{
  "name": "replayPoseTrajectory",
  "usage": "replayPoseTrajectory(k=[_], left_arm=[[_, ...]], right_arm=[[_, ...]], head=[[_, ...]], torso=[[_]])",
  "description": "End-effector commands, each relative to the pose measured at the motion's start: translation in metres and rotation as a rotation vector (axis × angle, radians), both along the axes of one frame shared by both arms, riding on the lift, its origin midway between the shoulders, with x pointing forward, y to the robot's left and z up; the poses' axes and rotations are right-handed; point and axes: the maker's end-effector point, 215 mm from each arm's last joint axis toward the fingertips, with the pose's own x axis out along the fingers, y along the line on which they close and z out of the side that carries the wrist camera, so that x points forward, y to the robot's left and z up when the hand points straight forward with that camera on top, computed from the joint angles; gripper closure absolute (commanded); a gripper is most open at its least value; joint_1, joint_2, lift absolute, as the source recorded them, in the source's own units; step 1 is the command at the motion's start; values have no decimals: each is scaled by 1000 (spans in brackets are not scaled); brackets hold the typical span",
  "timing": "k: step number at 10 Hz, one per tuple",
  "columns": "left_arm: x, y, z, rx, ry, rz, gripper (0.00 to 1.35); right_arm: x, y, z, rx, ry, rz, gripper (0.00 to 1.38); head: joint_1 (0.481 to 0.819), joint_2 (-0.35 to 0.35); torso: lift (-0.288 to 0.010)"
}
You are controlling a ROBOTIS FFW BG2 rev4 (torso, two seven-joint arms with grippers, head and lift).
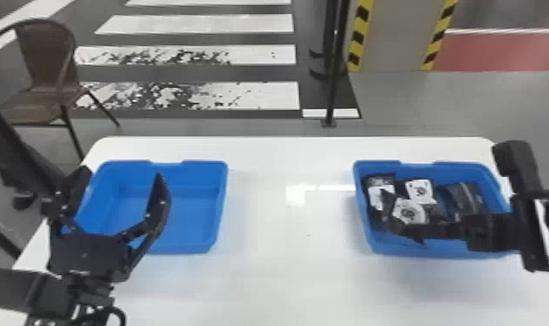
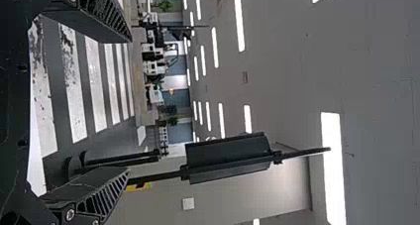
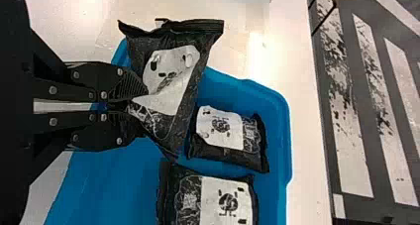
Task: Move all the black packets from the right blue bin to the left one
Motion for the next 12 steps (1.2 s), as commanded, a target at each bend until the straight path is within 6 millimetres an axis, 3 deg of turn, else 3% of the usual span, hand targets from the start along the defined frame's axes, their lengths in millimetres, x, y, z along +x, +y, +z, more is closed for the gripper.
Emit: replayPoseTrajectory(k=[1, 3, 5, 7, 9, 12], left_arm=[[-2, 0, 4, -1, -14, 1, 110], [-4, 0, 7, -6, -26, 0, 110], [-3, -3, 10, -21, -33, -6, 107], [-4, -6, 16, -76, -56, -21, 105], [-6, -17, 22, -138, -77, -53, 110], [-7, -43, 32, -218, -103, -121, 110]], right_arm=[[1, 4, 25, 24, -76, 13, 1099], [19, 21, 61, 49, -214, 66, 1099], [37, 58, 98, 129, -371, 162, 1099], [60, 101, 110, 224, -465, 268, 1099], [81, 163, 128, 376, -584, 412, 1098], [71, 229, 135, 524, -618, 525, 1098]], head=[[695, 15], [695, 20], [695, 41], [695, 87], [695, 127], [674, 207]], torso=[[-140], [-140], [-140], [-140], [-140], [-140]])
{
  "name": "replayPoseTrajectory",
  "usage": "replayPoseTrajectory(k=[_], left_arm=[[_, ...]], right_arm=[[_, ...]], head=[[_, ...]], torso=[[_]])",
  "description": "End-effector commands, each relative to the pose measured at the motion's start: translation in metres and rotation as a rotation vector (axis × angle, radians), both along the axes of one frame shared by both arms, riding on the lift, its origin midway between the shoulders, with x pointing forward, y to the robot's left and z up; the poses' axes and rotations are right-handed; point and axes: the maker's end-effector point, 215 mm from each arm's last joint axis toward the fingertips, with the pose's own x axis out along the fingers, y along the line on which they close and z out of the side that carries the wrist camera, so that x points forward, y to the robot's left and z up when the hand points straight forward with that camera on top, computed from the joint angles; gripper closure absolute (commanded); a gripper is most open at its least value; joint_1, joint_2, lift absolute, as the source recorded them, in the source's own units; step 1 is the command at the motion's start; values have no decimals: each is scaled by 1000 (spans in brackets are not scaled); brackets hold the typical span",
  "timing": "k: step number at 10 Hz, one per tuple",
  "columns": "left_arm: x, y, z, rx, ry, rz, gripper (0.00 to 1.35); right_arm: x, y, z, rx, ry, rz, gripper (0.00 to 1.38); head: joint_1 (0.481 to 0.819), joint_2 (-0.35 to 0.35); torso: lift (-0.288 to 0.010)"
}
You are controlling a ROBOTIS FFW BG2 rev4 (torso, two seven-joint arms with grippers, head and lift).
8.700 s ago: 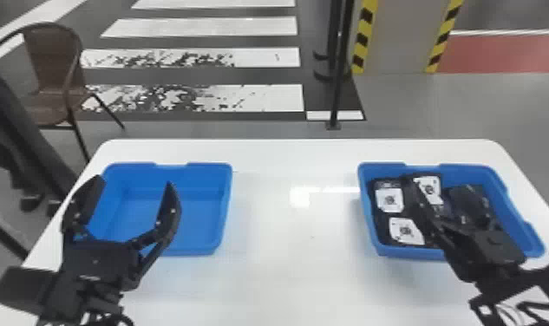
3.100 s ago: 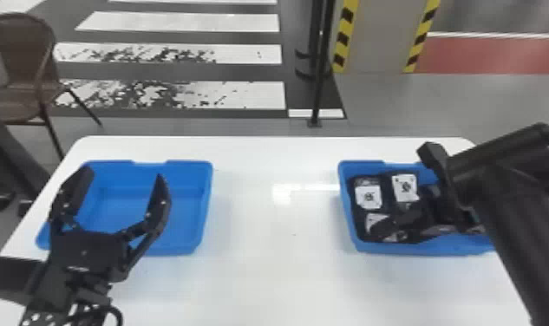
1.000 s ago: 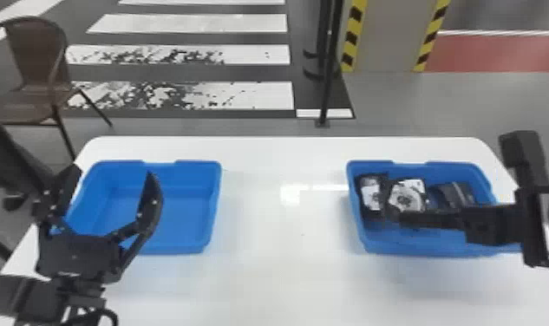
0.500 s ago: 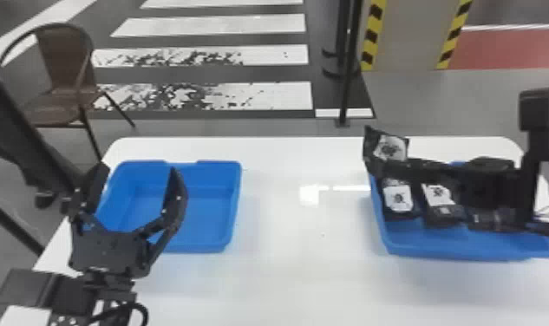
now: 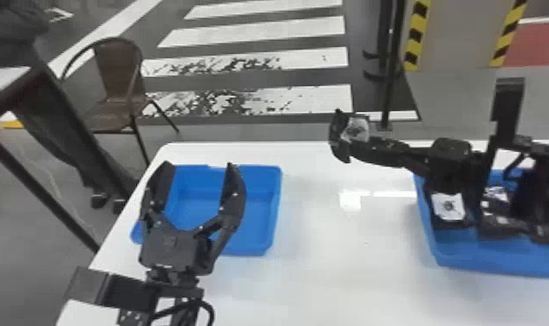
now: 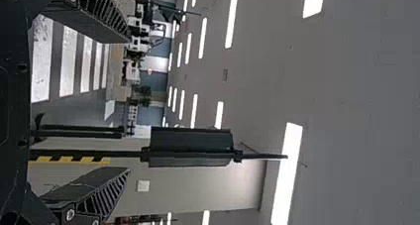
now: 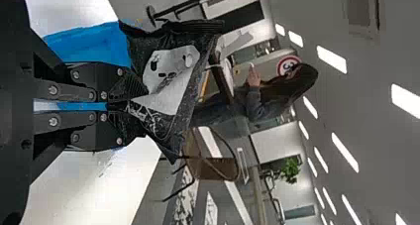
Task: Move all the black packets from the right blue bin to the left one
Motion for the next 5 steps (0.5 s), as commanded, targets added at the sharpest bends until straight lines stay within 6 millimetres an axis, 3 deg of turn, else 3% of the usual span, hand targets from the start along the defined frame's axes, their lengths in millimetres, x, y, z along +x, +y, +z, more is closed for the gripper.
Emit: replayPoseTrajectory(k=[1, 3, 5], left_arm=[[1, -18, 1, -35, 1, -48, 110], [2, -73, -2, -129, 38, -188, 110], [-1, -116, -4, -183, 67, -299, 111]], right_arm=[[-8, 27, 1, 38, 3, 59, 1098], [-8, 43, -2, 38, 7, 89, 1098], [-11, 54, -3, 31, 9, 108, 1098]], head=[[672, 216], [673, 229], [683, 184]], torso=[[-140], [-140], [-140]])
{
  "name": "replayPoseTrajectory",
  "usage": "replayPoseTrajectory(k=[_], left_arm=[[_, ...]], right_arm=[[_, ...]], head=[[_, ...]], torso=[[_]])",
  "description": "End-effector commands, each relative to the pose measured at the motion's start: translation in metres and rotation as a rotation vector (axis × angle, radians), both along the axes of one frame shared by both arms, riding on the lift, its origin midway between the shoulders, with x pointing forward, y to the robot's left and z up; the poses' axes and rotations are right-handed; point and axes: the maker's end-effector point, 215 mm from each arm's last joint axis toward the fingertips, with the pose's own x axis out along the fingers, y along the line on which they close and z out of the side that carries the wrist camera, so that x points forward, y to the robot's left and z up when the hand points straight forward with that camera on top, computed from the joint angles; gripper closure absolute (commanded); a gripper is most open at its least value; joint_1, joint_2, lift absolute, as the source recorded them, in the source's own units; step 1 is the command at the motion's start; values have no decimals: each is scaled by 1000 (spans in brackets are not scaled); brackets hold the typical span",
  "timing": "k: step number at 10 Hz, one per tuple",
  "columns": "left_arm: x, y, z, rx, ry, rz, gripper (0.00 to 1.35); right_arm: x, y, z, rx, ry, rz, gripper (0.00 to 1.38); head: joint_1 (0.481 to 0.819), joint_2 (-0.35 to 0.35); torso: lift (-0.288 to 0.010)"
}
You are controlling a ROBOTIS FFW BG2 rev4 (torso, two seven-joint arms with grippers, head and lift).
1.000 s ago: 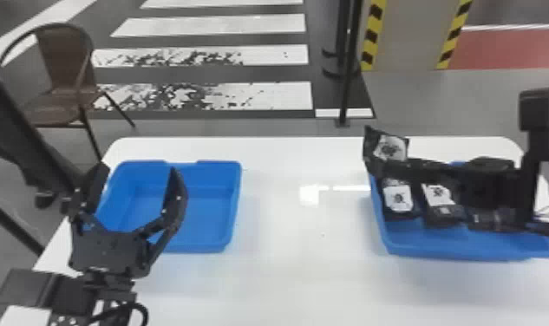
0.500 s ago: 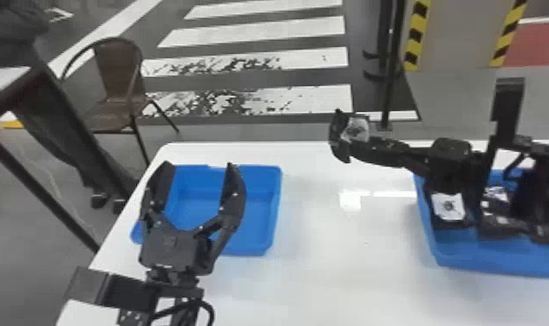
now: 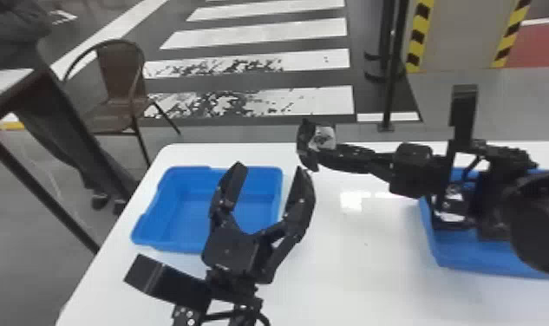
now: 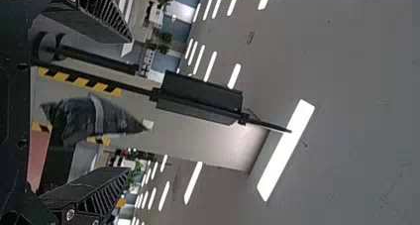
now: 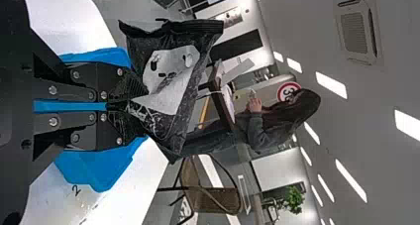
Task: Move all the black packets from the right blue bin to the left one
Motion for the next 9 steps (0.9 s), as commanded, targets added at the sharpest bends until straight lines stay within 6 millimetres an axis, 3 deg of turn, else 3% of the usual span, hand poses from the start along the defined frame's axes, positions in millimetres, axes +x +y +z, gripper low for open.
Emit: replayPoseTrajectory(k=[1, 3, 5, 9], left_arm=[[0, -31, 3, -27, 11, -80, 110], [4, -31, -1, -21, 28, -81, 110], [9, -20, -10, -9, 45, -53, 105], [9, 26, -7, 71, -6, 104, 105]], right_arm=[[-6, 11, -2, 2, 9, 27, 1098], [-23, 33, -4, 15, 26, 83, 1098], [-44, 55, -9, 28, 53, 143, 1096], [-50, 57, -13, 27, 63, 154, 1096]], head=[[685, 172], [694, 149], [695, 171], [695, 244]], torso=[[-140], [-140], [-140], [-140]])
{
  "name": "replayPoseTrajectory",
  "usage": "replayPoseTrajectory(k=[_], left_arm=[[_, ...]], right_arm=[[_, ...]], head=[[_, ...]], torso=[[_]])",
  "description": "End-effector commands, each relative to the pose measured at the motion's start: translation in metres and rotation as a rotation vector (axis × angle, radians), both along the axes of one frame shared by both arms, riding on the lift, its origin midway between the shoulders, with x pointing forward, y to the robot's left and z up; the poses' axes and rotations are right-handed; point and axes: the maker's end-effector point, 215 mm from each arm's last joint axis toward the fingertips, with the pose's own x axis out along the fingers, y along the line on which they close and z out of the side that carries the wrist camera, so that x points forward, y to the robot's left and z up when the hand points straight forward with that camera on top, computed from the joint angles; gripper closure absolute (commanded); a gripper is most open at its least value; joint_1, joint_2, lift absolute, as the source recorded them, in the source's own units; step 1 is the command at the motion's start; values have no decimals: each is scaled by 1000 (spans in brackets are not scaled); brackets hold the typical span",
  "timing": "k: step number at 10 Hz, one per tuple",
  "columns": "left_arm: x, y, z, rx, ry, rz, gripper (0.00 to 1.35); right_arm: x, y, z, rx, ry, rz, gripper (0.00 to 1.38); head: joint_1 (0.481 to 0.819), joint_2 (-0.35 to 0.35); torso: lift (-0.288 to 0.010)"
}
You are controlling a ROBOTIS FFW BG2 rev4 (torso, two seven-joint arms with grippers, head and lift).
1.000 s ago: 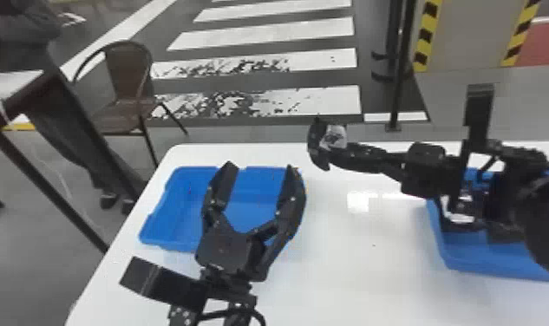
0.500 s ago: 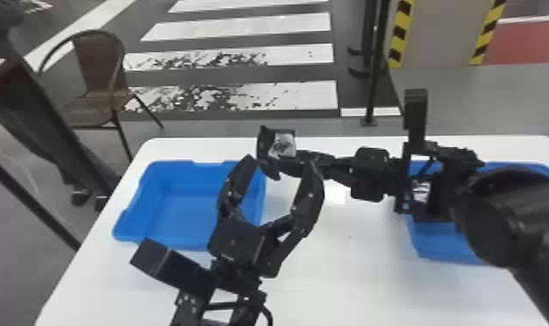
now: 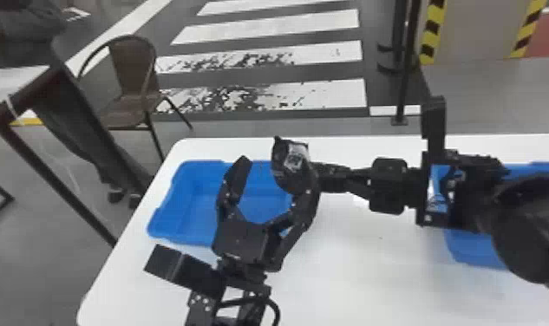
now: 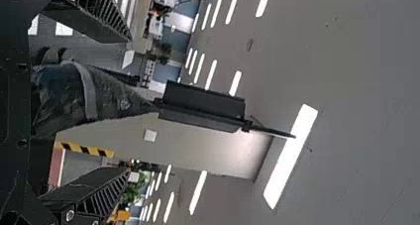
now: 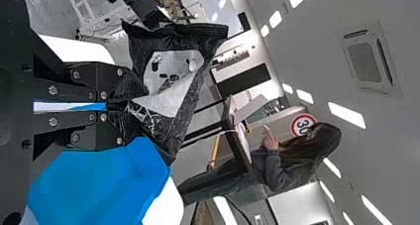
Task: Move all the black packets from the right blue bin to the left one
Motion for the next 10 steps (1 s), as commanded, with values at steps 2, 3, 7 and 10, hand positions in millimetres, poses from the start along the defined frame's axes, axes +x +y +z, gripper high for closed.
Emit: replayPoseTrajectory(k=[2, 3, 7, 10], left_arm=[[4, 19, -8, 36, 12, 51, 105], [4, 17, -8, 33, 13, 45, 110], [7, -5, -19, -15, 66, -21, 121], [13, -16, -37, 19, 183, -36, 1217]], right_arm=[[-1, 0, 0, 2, 1, 1, 1093], [0, 0, 1, 0, -1, 1, 1093], [-3, 4, 0, -2, -1, 7, 1093], [-5, 4, -2, -1, 4, 12, 1093]], head=[[695, 276], [695, 285], [695, 274], [695, 258]], torso=[[-140], [-140], [-140], [-140]])
